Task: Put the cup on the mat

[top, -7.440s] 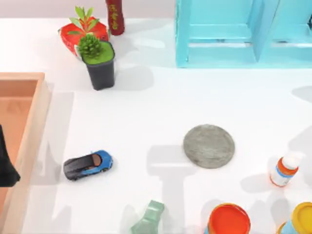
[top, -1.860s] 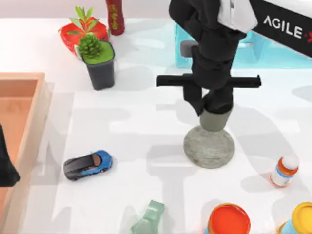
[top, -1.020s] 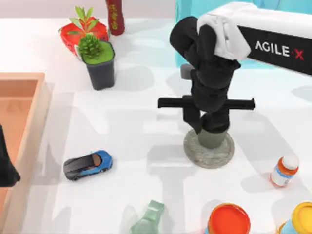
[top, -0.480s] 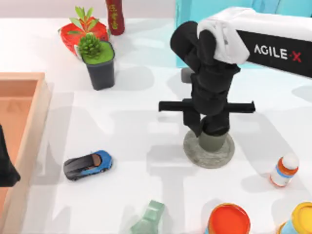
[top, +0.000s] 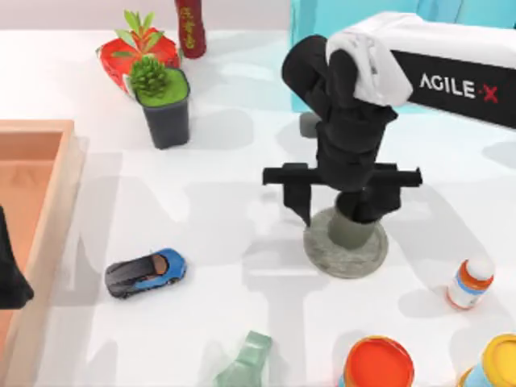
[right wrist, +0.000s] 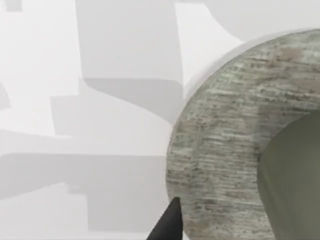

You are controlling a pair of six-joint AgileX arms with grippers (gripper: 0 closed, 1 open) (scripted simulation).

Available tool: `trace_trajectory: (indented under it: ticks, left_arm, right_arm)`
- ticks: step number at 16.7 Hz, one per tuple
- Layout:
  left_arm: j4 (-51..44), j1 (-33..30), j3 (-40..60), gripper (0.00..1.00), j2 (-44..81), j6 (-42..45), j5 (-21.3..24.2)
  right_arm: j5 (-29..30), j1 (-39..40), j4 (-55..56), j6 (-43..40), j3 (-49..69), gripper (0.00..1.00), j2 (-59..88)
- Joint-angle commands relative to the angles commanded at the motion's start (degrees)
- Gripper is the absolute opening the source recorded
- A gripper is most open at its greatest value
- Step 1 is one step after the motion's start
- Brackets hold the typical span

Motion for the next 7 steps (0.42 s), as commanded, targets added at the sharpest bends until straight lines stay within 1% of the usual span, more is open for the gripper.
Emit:
trace_trajectory:
  ticks: [1,2,7]
  left_arm:
    - [0.0,0.0,0.0,1.00,0.0,0.0,0.0]
    - [0.0,0.0,0.0,1.00,0.0,0.0,0.0]
    - [0.0,0.0,0.0,1.00,0.0,0.0,0.0]
  right_arm:
    - [0.0,0.0,0.0,0.0,0.0,0.98,0.0]
    - [0.0,0.0,0.0,0.0,0.0,1.00,0.0]
    - [0.0,0.0,0.0,0.0,0.0,1.00,0.0]
